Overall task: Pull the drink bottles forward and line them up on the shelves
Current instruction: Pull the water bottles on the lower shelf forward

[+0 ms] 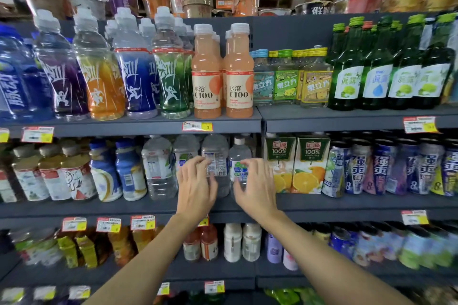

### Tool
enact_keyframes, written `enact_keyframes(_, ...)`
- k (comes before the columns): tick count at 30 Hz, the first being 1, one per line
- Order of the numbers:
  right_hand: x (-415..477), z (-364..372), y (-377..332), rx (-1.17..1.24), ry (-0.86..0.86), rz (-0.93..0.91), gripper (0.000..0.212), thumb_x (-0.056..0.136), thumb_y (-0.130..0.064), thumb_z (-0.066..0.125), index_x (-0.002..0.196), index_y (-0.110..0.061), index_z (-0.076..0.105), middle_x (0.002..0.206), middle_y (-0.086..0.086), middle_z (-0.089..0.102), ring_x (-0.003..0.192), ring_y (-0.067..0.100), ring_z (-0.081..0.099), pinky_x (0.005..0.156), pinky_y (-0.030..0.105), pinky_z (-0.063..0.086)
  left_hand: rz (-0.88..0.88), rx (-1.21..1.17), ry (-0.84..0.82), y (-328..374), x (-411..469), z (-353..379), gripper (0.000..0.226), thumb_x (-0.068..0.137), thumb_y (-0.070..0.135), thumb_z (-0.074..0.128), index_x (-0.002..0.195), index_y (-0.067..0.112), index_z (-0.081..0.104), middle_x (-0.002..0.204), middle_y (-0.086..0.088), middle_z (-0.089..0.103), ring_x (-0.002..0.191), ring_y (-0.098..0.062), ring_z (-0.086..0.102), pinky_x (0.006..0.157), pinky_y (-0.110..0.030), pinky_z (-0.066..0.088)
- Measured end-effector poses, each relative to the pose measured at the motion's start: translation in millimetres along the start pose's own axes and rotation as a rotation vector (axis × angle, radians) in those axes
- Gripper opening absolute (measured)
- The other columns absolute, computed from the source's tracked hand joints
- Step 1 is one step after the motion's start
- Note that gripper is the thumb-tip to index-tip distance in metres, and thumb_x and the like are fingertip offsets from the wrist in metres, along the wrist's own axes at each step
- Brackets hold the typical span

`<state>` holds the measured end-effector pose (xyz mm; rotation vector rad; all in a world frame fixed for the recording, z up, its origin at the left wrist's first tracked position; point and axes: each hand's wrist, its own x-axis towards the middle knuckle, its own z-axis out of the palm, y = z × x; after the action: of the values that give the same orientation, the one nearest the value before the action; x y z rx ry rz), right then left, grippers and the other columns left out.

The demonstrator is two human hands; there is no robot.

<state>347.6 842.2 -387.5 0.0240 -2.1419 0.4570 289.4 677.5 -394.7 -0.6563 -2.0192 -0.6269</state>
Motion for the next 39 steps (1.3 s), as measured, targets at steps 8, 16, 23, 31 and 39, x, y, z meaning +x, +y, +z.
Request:
enact_keyframes(8,39,34,-14,-0.169,-0.051,0.450,0.077,0.080,-0.064,0.068,0.131,-0.011,0.048,0.121,0.013,0.055,0.114,0.031,0.052,0.099,0.041,0.043,-0.253,-0.005,-0.131,9,0,11,0.050,0.082,0.016,0.072,0.126,0.007,0.051,0.128,-0.010,0.045,0.119,-0.029,0.043,0.101,-0.039,0.031)
enact_keyframes(16,42,23,0,-0.120,-0.022,0.452,0.075,0.072,-0.058,0.080,0.122,-0.009,0.053,0.112,0.013,0.056,0.103,0.031,0.056,0.088,0.039,0.045,-0.227,-0.075,-0.085,24,14,18,0.054,0.081,0.013,0.072,0.129,0.005,0.049,0.127,-0.012,0.044,0.122,-0.030,0.042,0.103,-0.041,0.034)
enact_keyframes(23,32,8,29,0.143,-0.216,0.356,0.078,0.076,-0.044,0.082,0.137,-0.014,0.044,0.122,0.006,0.034,0.108,0.028,0.053,0.090,0.036,0.050,-0.231,0.080,-0.159,34,40,28,0.054,0.075,0.023,0.082,0.111,-0.005,0.051,0.115,-0.027,0.050,0.110,-0.046,0.047,0.096,-0.054,0.042)
enact_keyframes(31,15,0,59,0.307,-0.285,0.301,0.091,0.075,-0.025,0.086,0.150,-0.027,0.035,0.135,-0.008,0.045,0.121,0.011,0.048,0.101,0.031,0.043,-0.328,0.347,-0.285,33,62,41,0.105,0.074,0.062,0.071,0.146,-0.006,0.036,0.137,-0.025,0.054,0.124,-0.042,0.044,0.099,-0.049,0.029)
enact_keyframes(39,-8,16,55,0.312,-0.229,0.374,0.089,0.077,-0.037,0.082,0.150,-0.020,0.033,0.141,-0.002,0.051,0.121,0.017,0.052,0.104,0.037,0.046,-0.340,0.304,-0.249,30,63,51,0.103,0.068,0.050,0.082,0.140,-0.008,0.037,0.132,-0.028,0.051,0.117,-0.042,0.039,0.094,-0.051,0.036)
